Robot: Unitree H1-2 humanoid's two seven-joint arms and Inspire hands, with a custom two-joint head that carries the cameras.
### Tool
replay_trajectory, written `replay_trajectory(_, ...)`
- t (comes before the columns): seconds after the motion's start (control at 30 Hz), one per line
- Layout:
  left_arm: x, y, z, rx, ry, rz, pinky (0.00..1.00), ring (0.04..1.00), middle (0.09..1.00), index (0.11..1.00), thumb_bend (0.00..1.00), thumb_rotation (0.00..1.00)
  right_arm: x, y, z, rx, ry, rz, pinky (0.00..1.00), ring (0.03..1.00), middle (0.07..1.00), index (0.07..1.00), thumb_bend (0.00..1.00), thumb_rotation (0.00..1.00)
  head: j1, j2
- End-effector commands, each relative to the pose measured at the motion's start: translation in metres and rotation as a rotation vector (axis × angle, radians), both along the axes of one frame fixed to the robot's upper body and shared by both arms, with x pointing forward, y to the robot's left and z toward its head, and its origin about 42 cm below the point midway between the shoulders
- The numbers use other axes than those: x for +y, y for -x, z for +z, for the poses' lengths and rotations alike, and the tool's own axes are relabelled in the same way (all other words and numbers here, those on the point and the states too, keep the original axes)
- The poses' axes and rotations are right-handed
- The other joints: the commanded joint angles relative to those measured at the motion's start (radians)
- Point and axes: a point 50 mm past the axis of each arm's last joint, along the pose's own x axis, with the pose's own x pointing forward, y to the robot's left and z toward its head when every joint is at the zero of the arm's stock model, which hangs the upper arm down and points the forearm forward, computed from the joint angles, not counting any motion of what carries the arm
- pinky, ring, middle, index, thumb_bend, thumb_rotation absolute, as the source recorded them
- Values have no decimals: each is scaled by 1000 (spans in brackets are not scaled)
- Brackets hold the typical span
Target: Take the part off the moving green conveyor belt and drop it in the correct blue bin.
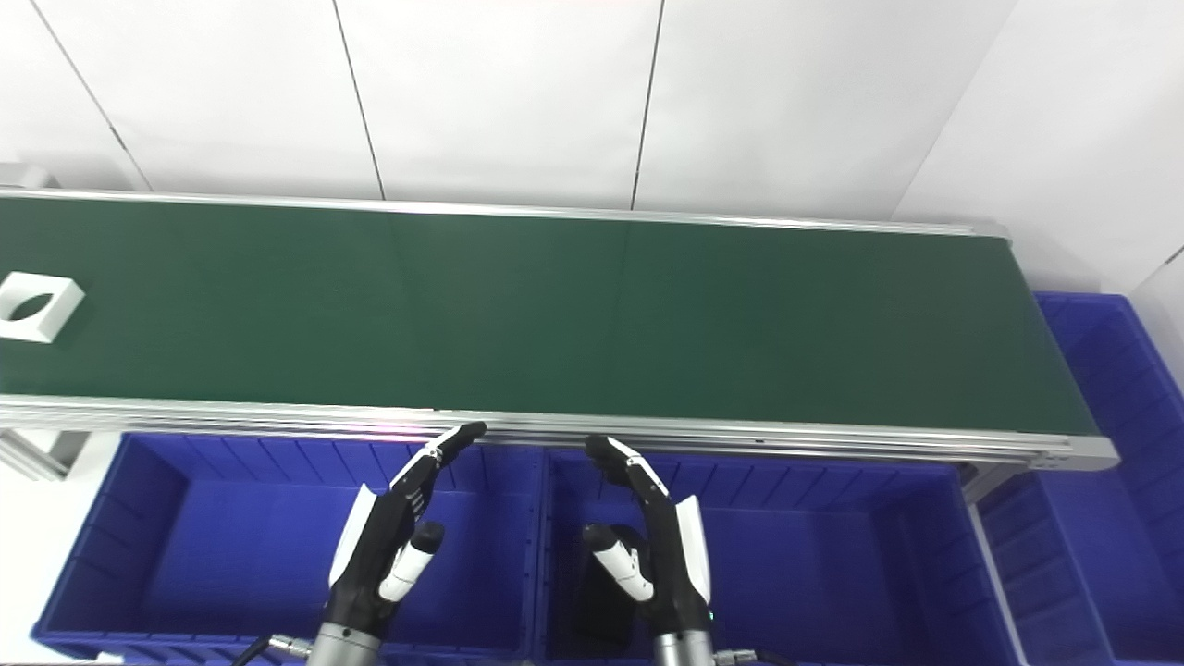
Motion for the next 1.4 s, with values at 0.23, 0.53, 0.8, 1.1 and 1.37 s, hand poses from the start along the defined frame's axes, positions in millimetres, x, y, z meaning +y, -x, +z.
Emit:
replay_trajectory(0.23,-1,-6,7,-56,15,-9,941,904,882,833,763,1000,5,-7,10,-65,-45,13,751,771,772,776,805,1000,1,-2)
replay_trajectory(0.53,-2,-7,8,-63,9,-8,933,900,879,833,757,1000,4,-7,9,-60,-47,16,751,774,775,777,791,1000,3,-1)
replay_trajectory(0.8,-3,-6,8,-58,16,-12,943,905,881,836,761,1000,3,-7,9,-63,-41,15,743,767,770,770,792,1000,3,-2)
replay_trajectory(1.1,-3,-6,7,-62,9,-9,936,903,882,836,777,1000,2,-8,9,-63,-40,18,744,768,771,774,784,1000,5,-2)
replay_trajectory(1.37,-3,-6,6,-57,11,-5,931,901,880,835,775,1000,2,-8,9,-63,-39,8,740,762,764,767,803,1000,4,-2)
